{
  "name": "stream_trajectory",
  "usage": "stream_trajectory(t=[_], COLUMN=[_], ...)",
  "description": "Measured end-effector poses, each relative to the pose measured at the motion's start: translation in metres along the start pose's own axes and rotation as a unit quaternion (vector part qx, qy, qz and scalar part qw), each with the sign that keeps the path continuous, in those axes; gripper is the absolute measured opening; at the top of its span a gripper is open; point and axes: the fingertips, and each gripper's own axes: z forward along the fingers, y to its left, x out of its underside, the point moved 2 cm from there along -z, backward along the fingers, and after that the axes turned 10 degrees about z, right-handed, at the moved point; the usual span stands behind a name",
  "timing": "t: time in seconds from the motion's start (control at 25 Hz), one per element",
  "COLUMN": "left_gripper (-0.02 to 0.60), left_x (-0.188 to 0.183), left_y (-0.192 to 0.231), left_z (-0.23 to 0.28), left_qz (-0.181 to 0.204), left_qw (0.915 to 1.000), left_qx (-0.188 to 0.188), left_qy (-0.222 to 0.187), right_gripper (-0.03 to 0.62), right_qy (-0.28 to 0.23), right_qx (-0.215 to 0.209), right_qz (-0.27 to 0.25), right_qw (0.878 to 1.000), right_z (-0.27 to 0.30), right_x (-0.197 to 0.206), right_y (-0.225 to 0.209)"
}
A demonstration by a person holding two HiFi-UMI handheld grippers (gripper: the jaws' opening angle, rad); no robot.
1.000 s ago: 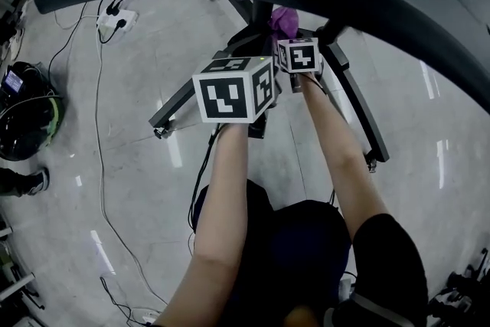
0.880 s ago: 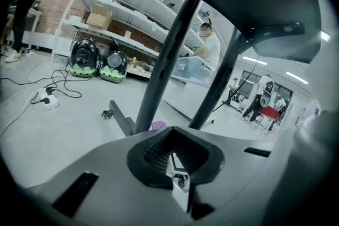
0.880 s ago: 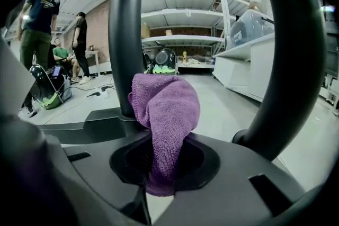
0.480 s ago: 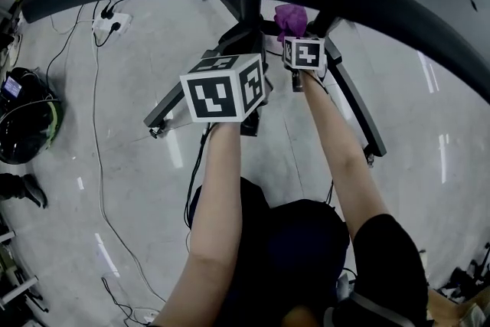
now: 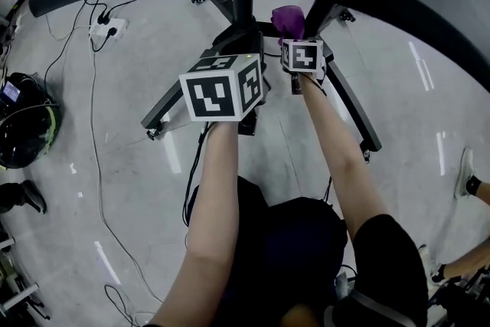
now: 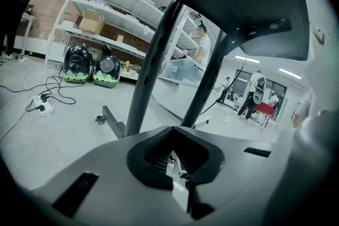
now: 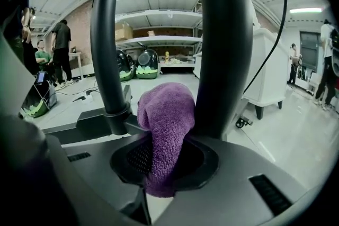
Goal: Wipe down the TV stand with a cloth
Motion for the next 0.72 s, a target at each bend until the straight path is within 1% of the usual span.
stream_trajectory(t=[0.2,0.36,0.44,0.56,0.72], left_gripper=[0.007,0.006,0.007,0.007,0.007], left_x=[0.002,0.001,0.0,-0.003,0.0], left_y=[-0.003,-0.005,-0.006,-0.008,-0.005], left_z=[0.0,-0.001,-0.002,-0.005,-0.005], left_qz=[0.0,0.002,0.003,0.007,0.008], left_qw=[1.0,0.9999,0.9999,0.9998,0.9999], left_qx=[0.008,0.012,0.015,0.016,0.01], left_qy=[0.002,0.001,-0.004,-0.009,-0.003], right_gripper=[0.089,0.089,0.089,0.089,0.089], right_qy=[-0.04,-0.091,-0.126,-0.181,-0.229], right_qx=[-0.009,-0.032,-0.046,-0.06,-0.092], right_qz=[-0.025,-0.019,-0.005,0.023,0.057], right_qw=[0.999,0.995,0.991,0.981,0.967], right_z=[-0.027,-0.057,-0.076,-0.108,-0.14], right_x=[-0.029,-0.07,-0.096,-0.135,-0.178], right_y=[0.009,0.021,0.028,0.039,0.055])
